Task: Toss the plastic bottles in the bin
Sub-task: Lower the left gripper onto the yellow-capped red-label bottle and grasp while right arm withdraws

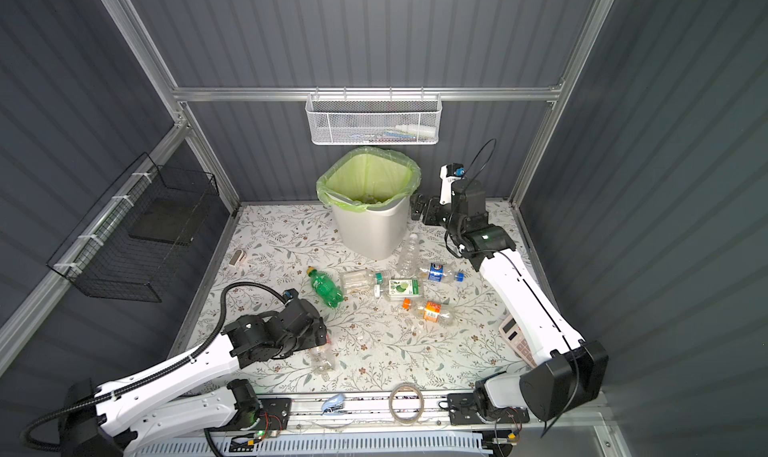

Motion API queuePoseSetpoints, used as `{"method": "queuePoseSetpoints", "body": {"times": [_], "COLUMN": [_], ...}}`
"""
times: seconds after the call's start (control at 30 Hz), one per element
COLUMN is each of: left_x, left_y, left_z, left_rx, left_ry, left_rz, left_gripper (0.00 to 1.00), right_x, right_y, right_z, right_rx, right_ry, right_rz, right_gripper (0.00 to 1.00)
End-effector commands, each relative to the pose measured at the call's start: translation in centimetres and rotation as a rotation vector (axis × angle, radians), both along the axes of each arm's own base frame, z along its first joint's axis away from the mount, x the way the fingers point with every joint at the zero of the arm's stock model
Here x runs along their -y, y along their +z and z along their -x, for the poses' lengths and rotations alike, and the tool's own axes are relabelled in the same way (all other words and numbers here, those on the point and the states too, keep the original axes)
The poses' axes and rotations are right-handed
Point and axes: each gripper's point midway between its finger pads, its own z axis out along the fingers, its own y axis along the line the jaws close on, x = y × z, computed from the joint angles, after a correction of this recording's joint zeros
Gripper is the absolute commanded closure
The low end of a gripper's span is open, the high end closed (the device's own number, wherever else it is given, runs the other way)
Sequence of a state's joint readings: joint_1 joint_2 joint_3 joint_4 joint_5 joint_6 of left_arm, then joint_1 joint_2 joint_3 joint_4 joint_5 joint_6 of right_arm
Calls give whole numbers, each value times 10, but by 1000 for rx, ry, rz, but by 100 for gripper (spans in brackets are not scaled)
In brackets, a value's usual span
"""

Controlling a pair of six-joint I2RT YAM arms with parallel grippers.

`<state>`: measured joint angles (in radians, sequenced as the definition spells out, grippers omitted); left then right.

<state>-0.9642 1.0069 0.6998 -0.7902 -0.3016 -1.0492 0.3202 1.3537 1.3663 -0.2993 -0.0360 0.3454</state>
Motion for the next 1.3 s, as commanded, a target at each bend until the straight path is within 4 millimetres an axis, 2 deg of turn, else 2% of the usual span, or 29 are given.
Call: {"method": "queuePoseSetpoints", "body": {"times": [0.0, 0.13, 0.23, 0.43, 0.67, 0.8, 0.93, 1.07, 1.27], "left_x": [-1, 4, 8, 14, 12, 12, 13, 11, 21], "left_y": [-17, -34, -42, -55, -63, -66, -61, -60, -47], "left_z": [11, 15, 15, 13, 11, 10, 6, 5, -1], "left_rx": [-57, -87, -99, -112, -111, -105, -76, -71, -8], "left_ry": [60, 69, 61, 39, 35, 28, -4, -24, -110], "left_rz": [0, 25, 24, -2, -36, -40, -53, -76, -38], "left_gripper": [8, 9, 9, 11, 16, 24, 34, 38, 43], "right_x": [20, 44, 60, 75, 78, 84, 84, 76, 61], "right_y": [-22, -63, -84, -118, -145, -155, -157, -161, -182], "right_z": [6, 21, 32, 54, 72, 73, 72, 71, 76], "right_rx": [-58, -163, -198, -277, -308, -355, -368, -383, -443], "right_ry": [-83, -152, -207, -262, -229, -256, -258, -219, -127], "right_rz": [0, 31, 58, 87, 96, 83, 78, 59, 55], "right_gripper": [1, 1, 1, 1, 2, 5, 7, 9, 11]}}
